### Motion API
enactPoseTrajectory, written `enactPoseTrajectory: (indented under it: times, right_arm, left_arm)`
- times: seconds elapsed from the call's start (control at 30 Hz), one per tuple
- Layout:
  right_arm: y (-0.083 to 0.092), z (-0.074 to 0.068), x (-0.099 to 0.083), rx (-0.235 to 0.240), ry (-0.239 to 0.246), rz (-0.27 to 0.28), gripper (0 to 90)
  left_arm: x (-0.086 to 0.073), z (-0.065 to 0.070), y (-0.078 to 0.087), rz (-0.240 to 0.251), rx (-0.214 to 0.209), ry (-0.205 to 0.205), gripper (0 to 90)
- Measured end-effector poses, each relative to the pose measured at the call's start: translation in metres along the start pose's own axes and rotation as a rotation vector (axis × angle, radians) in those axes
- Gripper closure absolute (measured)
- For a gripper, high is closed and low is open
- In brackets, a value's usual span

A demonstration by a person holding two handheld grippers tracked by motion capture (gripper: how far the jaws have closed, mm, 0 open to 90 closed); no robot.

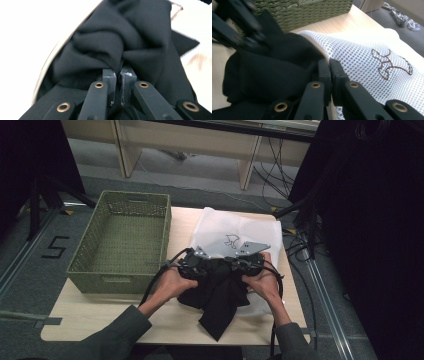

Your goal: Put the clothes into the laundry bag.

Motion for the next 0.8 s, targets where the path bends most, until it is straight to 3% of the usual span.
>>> enactPoseTrajectory:
  times: [0.1,0.13,0.17,0.2,0.23,0.3,0.37,0.47,0.5,0.53,0.6,0.63,0.8]
  right_arm:
    - [0.001,-0.002,0.002,0.013,0.019,0.013,89.3]
    - [0.001,-0.002,0.002,0.022,0.017,0.014,89.3]
    - [0.001,-0.002,0.002,0.022,0.017,0.014,89.3]
    - [0.001,-0.002,0.001,0.023,0.019,0.008,89.3]
    - [0.0,-0.001,0.001,0.023,0.024,0.005,89.3]
    - [0.0,-0.001,0.001,0.022,0.035,0.004,89.3]
    - [-0.001,-0.003,-0.002,0.014,0.013,-0.012,89.3]
    - [-0.001,-0.001,-0.002,0.01,0.014,-0.011,89.3]
    - [-0.001,-0.001,-0.002,0.01,0.014,-0.011,89.3]
    - [-0.001,0.0,-0.002,0.007,0.014,-0.012,89.3]
    - [-0.001,0.001,-0.002,0.007,0.014,-0.01,89.3]
    - [0.0,0.002,-0.003,-0.002,0.002,-0.014,89.3]
    - [0.0,0.001,-0.003,0.004,0.004,-0.012,89.3]
  left_arm:
    - [0.008,-0.005,-0.023,0.028,0.004,0.063,84.8]
    - [0.013,-0.01,-0.035,0.037,0.03,0.081,84.7]
    - [0.013,-0.01,-0.035,0.037,0.03,0.081,84.5]
    - [0.014,-0.019,-0.044,0.047,0.058,0.136,84.2]
    - [0.014,-0.019,-0.044,0.047,0.058,0.136,84.2]
    - [0.012,-0.028,-0.053,0.069,0.072,0.198,84.0]
    - [0.011,-0.031,-0.055,0.078,0.079,0.216,81.3]
    - [0.011,-0.023,-0.045,0.083,0.058,0.187,69.2]
    - [0.013,-0.021,-0.04,0.087,0.058,0.178,69.2]
    - [0.012,-0.018,-0.034,0.079,0.054,0.161,59.2]
    - [0.012,-0.015,-0.024,0.075,0.058,0.137,55.8]
    - [0.011,-0.013,-0.018,0.063,0.053,0.12,48.1]
    - [0.002,0.004,0.009,0.008,0.05,0.01,35.5]
Point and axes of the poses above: each handheld gripper's, and its own axes: y roughly backward along the jaws, x roughly out of its top, z roughly to its right, the point moved 9 cm from there along -y, roughly forward along the jaws, and after that the axes turned 6 degrees about -y, right-handed, at the moved point
